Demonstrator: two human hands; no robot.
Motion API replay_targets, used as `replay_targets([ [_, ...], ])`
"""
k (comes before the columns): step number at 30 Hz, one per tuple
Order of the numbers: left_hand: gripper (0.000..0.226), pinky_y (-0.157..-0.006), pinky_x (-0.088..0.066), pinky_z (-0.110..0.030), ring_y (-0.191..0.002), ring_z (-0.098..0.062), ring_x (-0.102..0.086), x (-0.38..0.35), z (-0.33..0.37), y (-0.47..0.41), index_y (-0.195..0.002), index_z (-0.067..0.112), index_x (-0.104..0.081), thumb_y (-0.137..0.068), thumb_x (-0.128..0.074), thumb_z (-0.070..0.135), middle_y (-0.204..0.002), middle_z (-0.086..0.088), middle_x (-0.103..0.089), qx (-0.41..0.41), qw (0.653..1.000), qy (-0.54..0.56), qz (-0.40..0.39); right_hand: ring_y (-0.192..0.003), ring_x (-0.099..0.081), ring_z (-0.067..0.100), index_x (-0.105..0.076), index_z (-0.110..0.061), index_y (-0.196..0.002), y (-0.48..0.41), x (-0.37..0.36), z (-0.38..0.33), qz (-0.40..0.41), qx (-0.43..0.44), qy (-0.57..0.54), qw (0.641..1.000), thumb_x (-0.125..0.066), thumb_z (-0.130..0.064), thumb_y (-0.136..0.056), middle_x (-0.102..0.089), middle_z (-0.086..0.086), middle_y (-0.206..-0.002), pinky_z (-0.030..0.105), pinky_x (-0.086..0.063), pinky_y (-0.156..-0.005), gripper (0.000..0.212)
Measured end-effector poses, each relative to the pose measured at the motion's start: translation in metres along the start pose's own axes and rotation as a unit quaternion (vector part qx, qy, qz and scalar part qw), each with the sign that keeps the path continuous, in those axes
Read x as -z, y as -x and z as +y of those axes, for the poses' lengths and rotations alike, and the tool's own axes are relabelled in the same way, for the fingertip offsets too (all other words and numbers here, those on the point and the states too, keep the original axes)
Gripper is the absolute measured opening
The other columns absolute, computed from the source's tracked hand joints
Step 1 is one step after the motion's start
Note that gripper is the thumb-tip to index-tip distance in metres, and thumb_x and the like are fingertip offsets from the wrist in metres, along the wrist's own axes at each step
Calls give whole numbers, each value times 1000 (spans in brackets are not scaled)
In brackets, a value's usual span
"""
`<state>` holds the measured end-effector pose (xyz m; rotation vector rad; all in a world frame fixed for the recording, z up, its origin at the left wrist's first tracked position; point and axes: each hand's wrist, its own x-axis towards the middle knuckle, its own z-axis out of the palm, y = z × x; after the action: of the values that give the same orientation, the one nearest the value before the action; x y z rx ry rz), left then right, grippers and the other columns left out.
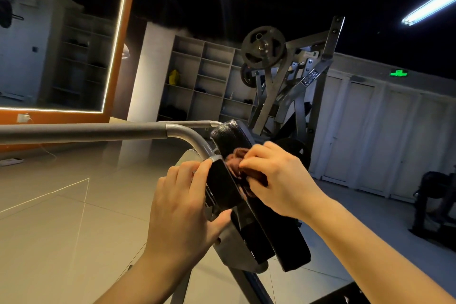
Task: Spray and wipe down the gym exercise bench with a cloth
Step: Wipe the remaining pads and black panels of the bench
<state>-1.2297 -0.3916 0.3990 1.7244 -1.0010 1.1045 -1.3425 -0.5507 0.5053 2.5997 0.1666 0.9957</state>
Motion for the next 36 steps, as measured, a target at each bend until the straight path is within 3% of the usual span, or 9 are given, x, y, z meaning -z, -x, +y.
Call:
replay_targets([
  [2, 85, -85, -42, -31, -107, -22, -49, -1, 1, 1, -134, 15, -55, -67, -86, 57, -122, -3, -56, 5, 1000, 10, 1, -94, -56, 16, -73, -19, -108, 6, 5, -2, 19, -7, -18, 1000, -61, -26, -92, -67, -4, -105, 39, -57, -73, 22],
  [6, 88, -82, -47, -35, -104, -24, -50, 0, 1, 0, -134, 12, -56, -64, -91, 52, -120, -6, -57, 7, 1000, 2, -1, -101, -58, 21, -72, -12, -116, -40, 15, -10, 151, -11, -33, 988, -67, -15, -94, -69, 3, -112, 34, -53, -84, 23],
  [10, 88, -79, -47, -40, -102, -27, -51, 4, 1, -1, -135, 9, -57, -67, -87, 55, -121, -10, -58, -2, 1000, -21, -9, -97, -52, 24, -73, -16, -117, -52, -8, -15, 97, 9, 16, 995, -67, -17, -94, -68, 1, -116, 42, -53, -79, 24],
  [15, 85, -79, -47, -43, -102, -27, -50, 4, 1, -1, -137, 12, -55, -70, -85, 54, -120, -8, -56, 4, 1000, -15, -17, -97, -54, 21, -71, -17, -114, 32, -18, -6, 58, -20, 12, 998, -65, -16, -94, -66, -2, -112, 37, -54, -76, 20],
  [19, 85, -80, -47, -41, -103, -28, -50, 5, 4, 0, -137, 10, -55, -70, -86, 52, -120, -9, -56, 9, 1000, -12, -16, -90, -52, 10, -71, -26, -107, 99, -18, -8, -36, -37, 31, 998, -55, -32, -95, -64, -10, -104, 31, -55, -70, 21],
  [21, 84, -80, -46, -41, -102, -27, -49, 7, 6, 0, -136, 10, -55, -70, -85, 52, -120, -9, -56, 11, 1000, -11, -15, -87, -51, 10, -71, -24, -102, 94, -9, -13, -16, -52, 25, 998, -57, -30, -93, -63, -8, -99, 32, -54, -70, 18],
  [26, 81, -80, -47, -44, -102, -26, -48, 10, 8, -2, -136, 14, -53, -73, -80, 57, -119, -7, -54, 15, 999, -15, -26, -99, -57, 22, -70, -11, -112, -1, 7, -19, 149, -43, 24, 988, -62, -17, -93, -67, 5, -111, 37, -52, -81, 21],
  [30, 80, -80, -48, -43, -103, -28, -48, 9, 9, -1, -134, 13, -56, -72, -81, 57, -120, -10, -57, 23, 999, -23, -23, -100, -55, 23, -70, -14, -116, -36, -4, -15, 128, -86, 33, 987, -66, -20, -93, -64, 4, -112, 42, -56, -77, 24],
  [36, 79, -79, -44, -38, -101, -26, -48, 6, 9, -1, -133, 12, -56, -73, -82, 55, -119, -9, -57, 19, 1000, -14, -10, -79, -54, 12, -67, -21, -104, 34, 4, -17, 22, -170, 41, 984, -61, -34, -94, -54, -6, -92, 34, -54, -70, 17],
])
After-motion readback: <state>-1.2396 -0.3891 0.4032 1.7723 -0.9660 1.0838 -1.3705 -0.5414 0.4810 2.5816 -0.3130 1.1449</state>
